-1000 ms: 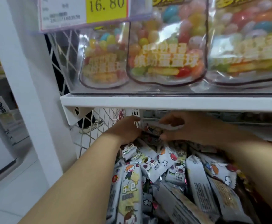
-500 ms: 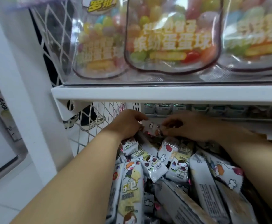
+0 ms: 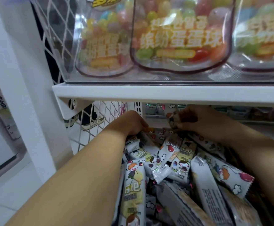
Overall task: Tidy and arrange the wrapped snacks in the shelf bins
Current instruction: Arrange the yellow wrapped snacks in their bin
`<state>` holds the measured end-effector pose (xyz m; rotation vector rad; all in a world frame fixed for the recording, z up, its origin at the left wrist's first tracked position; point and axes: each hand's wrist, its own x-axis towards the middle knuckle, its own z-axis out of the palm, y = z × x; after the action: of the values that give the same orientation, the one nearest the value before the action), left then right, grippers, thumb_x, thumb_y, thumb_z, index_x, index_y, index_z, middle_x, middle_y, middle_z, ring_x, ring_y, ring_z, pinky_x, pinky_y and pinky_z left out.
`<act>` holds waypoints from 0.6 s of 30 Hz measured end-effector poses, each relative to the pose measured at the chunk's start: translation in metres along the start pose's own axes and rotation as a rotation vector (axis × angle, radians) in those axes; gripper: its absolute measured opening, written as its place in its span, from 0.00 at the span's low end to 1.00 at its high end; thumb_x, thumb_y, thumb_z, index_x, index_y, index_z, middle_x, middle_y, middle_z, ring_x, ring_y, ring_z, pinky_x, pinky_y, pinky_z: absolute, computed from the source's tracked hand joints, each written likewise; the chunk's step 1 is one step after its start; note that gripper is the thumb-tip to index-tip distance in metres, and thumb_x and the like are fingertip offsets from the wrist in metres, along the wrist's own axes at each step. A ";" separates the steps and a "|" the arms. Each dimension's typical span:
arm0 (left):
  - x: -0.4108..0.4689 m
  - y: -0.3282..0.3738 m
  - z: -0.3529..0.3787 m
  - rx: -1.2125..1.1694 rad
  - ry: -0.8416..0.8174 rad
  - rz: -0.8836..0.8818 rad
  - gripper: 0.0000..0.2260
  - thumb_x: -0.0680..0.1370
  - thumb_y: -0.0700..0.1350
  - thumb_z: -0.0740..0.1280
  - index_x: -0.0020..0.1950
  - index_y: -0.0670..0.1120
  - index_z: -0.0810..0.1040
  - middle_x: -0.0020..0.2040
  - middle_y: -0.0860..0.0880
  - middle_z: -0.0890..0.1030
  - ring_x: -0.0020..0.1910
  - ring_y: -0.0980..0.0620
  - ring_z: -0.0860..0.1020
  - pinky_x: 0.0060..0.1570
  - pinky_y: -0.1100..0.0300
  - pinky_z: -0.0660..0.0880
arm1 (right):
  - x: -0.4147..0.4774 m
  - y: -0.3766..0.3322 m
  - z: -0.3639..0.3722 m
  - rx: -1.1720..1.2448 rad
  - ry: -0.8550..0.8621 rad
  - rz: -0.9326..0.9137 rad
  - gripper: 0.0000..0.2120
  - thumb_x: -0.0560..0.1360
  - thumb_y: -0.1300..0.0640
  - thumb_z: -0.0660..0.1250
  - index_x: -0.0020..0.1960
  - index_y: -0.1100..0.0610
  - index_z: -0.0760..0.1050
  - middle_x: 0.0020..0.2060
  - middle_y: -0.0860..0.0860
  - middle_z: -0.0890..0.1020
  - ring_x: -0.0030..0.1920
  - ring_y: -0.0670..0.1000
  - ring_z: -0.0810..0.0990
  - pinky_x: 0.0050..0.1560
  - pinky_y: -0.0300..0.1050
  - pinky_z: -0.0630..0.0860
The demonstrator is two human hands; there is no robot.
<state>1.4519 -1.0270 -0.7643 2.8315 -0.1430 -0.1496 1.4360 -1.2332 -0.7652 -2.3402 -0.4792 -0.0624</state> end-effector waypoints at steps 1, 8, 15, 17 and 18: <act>0.001 0.001 0.000 0.002 0.002 -0.002 0.14 0.81 0.40 0.61 0.64 0.49 0.78 0.65 0.52 0.76 0.64 0.53 0.73 0.59 0.67 0.64 | 0.000 0.000 0.001 0.002 0.009 0.004 0.08 0.73 0.54 0.70 0.50 0.49 0.74 0.45 0.42 0.79 0.43 0.36 0.75 0.40 0.28 0.67; 0.002 0.002 0.004 -0.031 0.088 -0.017 0.12 0.81 0.39 0.62 0.61 0.46 0.80 0.62 0.50 0.79 0.62 0.51 0.75 0.57 0.65 0.68 | 0.003 0.002 0.002 -0.004 0.030 0.017 0.12 0.71 0.55 0.73 0.52 0.50 0.74 0.48 0.47 0.80 0.49 0.45 0.78 0.45 0.35 0.70; -0.009 0.001 0.003 -0.238 0.286 0.024 0.08 0.81 0.39 0.61 0.52 0.46 0.79 0.51 0.49 0.77 0.46 0.55 0.72 0.42 0.68 0.68 | 0.004 0.002 0.004 -0.039 0.025 0.009 0.13 0.71 0.54 0.72 0.53 0.49 0.74 0.47 0.45 0.79 0.46 0.43 0.76 0.42 0.29 0.68; -0.017 0.000 0.000 -0.265 0.328 0.050 0.08 0.80 0.38 0.60 0.46 0.48 0.76 0.49 0.50 0.77 0.43 0.55 0.73 0.32 0.71 0.66 | 0.004 0.002 0.004 -0.050 0.027 0.010 0.13 0.71 0.55 0.72 0.53 0.49 0.73 0.46 0.44 0.78 0.44 0.42 0.75 0.41 0.28 0.67; -0.020 0.000 -0.002 -0.290 0.349 0.057 0.09 0.80 0.37 0.59 0.45 0.48 0.75 0.49 0.49 0.78 0.41 0.54 0.74 0.28 0.71 0.66 | 0.004 0.002 0.005 -0.055 0.026 0.009 0.13 0.71 0.55 0.72 0.53 0.49 0.74 0.45 0.44 0.78 0.43 0.41 0.75 0.41 0.28 0.67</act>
<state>1.4320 -1.0246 -0.7609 2.5135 -0.1135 0.3111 1.4403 -1.2299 -0.7689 -2.3926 -0.4598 -0.1028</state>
